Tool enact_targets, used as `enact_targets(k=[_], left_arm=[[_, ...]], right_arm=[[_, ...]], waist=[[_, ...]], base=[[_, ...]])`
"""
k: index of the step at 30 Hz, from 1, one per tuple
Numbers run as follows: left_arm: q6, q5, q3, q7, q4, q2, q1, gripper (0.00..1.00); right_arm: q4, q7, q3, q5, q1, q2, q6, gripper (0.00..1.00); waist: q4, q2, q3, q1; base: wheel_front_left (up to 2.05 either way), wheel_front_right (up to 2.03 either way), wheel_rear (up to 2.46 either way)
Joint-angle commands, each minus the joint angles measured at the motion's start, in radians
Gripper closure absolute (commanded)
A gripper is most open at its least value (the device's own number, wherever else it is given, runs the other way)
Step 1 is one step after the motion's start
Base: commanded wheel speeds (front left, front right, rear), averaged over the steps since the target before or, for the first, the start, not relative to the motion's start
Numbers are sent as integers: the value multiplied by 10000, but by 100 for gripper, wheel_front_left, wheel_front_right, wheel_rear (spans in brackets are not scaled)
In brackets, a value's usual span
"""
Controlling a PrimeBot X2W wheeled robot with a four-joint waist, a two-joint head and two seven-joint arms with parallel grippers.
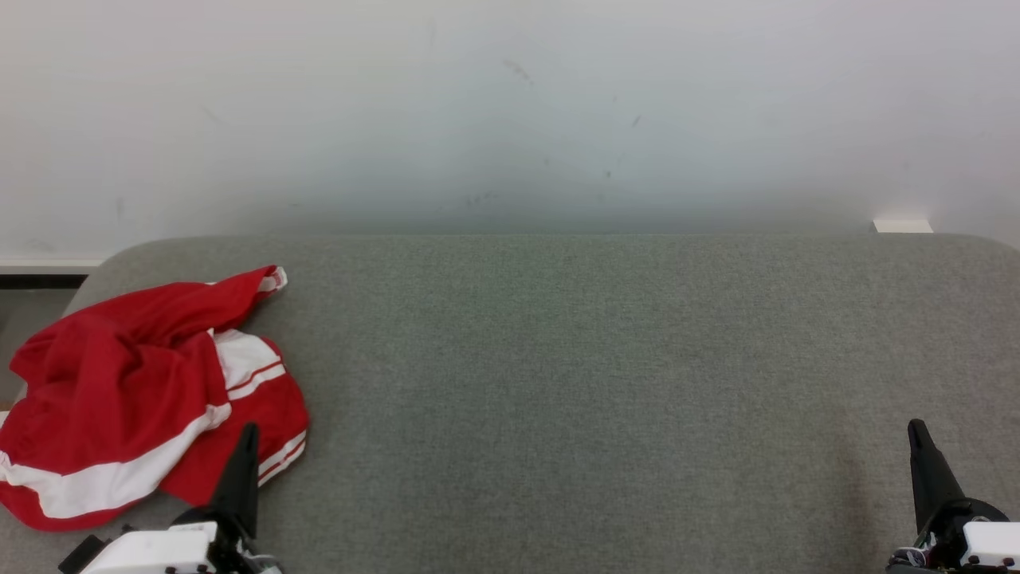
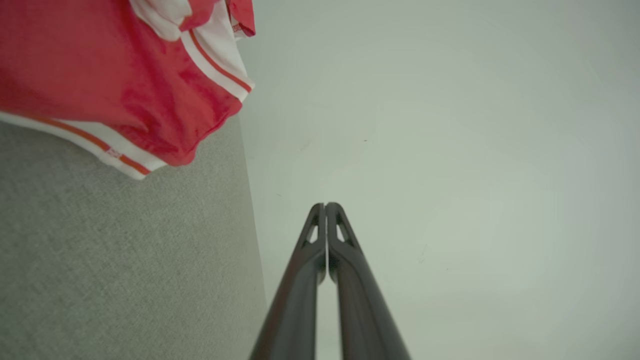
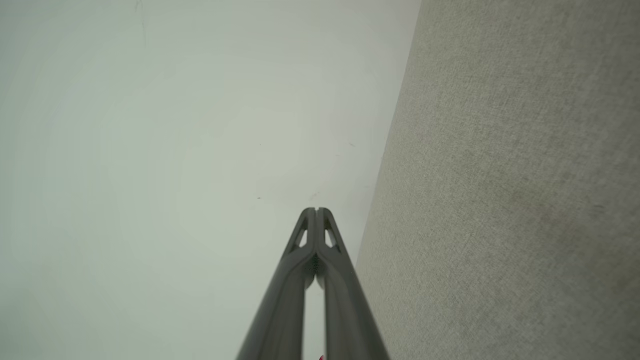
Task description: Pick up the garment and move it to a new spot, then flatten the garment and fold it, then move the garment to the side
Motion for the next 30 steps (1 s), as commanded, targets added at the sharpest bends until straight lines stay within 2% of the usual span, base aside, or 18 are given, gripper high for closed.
enact_targets(k=[1, 22, 23, 30], left_arm=[[-56, -120, 21, 41, -35, 65, -39, 100], [-56, -120, 21, 41, -35, 66, -39, 100], [0, 1, 0, -2, -1, 0, -1, 0], [-2, 87, -95, -257, 95, -47, 89, 0]], right_arm=[[-47, 46, -42, -70, -74, -3, -23, 100], [-48, 46, -42, -71, -73, -3, -23, 100], [-2, 2, 2, -1, -2, 0, 0, 0], [-26, -173, 310, -86, 117, 38, -1, 0]], waist=[[0, -1, 0, 0], [0, -1, 0, 0], [0, -1, 0, 0], [6, -1, 3, 0]], base=[[0, 0, 0], [0, 0, 0], [0, 0, 0], [0, 0, 0]])
